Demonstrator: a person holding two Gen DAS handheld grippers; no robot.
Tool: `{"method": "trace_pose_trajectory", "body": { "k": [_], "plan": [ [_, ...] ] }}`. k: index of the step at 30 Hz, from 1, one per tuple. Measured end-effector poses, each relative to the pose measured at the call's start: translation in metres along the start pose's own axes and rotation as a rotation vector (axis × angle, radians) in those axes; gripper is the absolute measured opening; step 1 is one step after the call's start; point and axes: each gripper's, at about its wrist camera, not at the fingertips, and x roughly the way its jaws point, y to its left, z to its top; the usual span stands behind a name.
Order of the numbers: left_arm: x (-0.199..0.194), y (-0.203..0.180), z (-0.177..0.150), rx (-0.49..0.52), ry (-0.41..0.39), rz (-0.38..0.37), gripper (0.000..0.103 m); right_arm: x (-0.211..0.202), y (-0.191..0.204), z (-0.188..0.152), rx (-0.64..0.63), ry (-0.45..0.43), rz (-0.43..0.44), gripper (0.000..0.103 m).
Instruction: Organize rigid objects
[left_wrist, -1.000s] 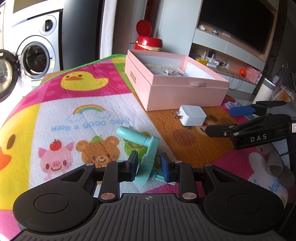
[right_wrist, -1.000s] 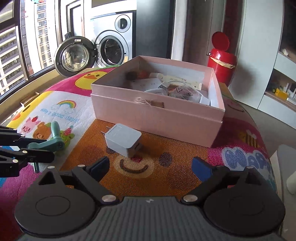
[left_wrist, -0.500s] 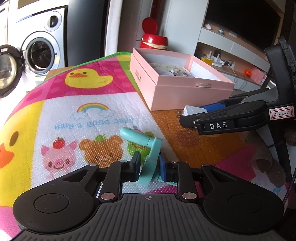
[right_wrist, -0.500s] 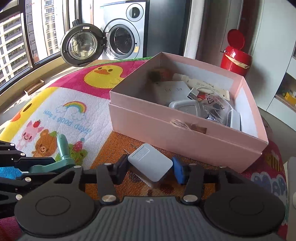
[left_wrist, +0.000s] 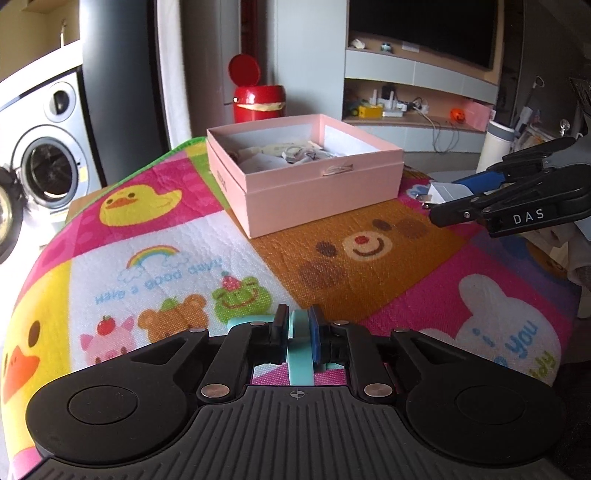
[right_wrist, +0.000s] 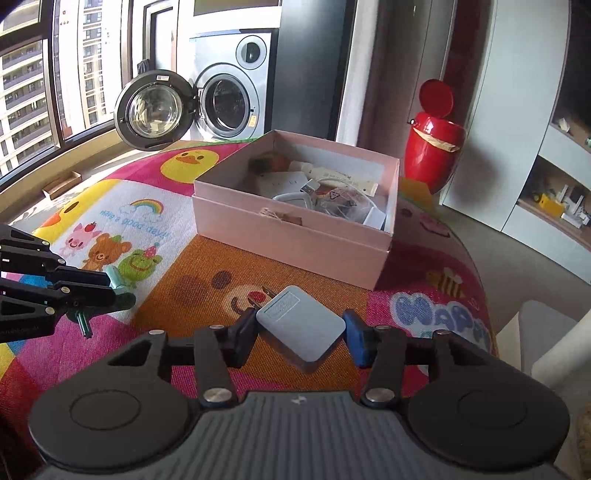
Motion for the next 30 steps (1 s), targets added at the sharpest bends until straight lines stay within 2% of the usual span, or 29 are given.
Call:
{"method": "trace_pose_trajectory", "body": {
  "k": [3, 5, 8, 10, 14, 17, 18, 24, 26, 27, 30],
  "plan": [
    [-0.007, 0.008, 0.007, -0.033, -0.002, 0.017, 0.013, -0.009, -0.008, -0.006, 0.017, -0.044, -0.015, 0.05],
    [-0.01, 0.015, 0.009, -0.083, 0.004, 0.028, 0.014, -0.006, -0.011, -0.01, 0.037, -0.044, -0.003, 0.05],
    [-0.011, 0.023, 0.006, -0.147, 0.077, 0.001, 0.018, 0.005, -0.013, -0.016, 0.077, -0.025, 0.031, 0.05],
    [-0.008, 0.017, 0.0, -0.127, 0.119, -0.008, 0.018, 0.014, -0.009, -0.02, 0.082, -0.014, 0.039, 0.05],
    [-0.006, 0.006, -0.004, -0.103, 0.123, -0.024, 0.02, 0.03, -0.003, -0.026, 0.091, 0.029, 0.069, 0.05],
    [0.012, -0.001, -0.007, -0.096, 0.18, 0.012, 0.024, 0.036, 0.0, -0.03, 0.082, 0.046, 0.057, 0.052],
    [0.015, -0.003, -0.007, -0.092, 0.171, 0.018, 0.027, 0.037, 0.001, -0.032, 0.077, 0.044, 0.05, 0.054],
    [0.023, 0.002, -0.005, -0.143, 0.111, 0.014, 0.017, 0.038, 0.003, -0.035, 0.051, 0.034, 0.028, 0.057],
    [0.022, -0.004, -0.009, -0.107, 0.071, 0.017, 0.015, 0.039, 0.004, -0.034, 0.04, 0.029, 0.029, 0.057],
    [0.021, -0.007, -0.01, -0.084, 0.058, 0.017, 0.015, 0.039, 0.005, -0.033, 0.034, 0.029, 0.03, 0.051],
    [0.018, -0.01, -0.011, -0.059, 0.047, -0.01, 0.015, 0.034, 0.007, -0.029, -0.001, 0.03, 0.03, 0.049]
  ]
}}
